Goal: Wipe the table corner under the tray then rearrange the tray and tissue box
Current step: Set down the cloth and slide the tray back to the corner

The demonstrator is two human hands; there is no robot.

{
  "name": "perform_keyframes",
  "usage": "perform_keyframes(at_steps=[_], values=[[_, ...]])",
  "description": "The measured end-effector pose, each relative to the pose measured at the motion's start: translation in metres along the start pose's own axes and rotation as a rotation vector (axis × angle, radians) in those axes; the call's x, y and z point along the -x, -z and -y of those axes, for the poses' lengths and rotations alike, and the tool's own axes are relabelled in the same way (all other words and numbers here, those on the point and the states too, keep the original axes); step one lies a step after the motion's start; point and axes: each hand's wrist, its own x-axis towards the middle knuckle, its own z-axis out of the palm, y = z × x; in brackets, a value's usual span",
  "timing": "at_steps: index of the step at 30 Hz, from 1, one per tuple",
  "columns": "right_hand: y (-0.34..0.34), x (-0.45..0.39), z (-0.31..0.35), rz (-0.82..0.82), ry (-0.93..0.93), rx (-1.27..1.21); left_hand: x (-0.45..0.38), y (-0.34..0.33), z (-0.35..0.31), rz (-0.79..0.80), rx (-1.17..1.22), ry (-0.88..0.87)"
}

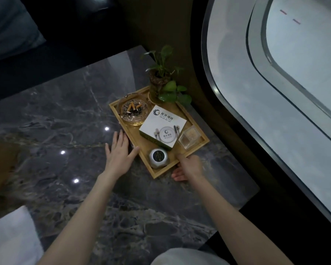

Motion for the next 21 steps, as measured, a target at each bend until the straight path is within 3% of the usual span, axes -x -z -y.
perform_keyframes(at_steps=[21], values=[[0.013,-0.024,0.01,-0.092,0.105,0.004,-0.025,-0.008,-0.024,-0.051,0.021,-0.032]])
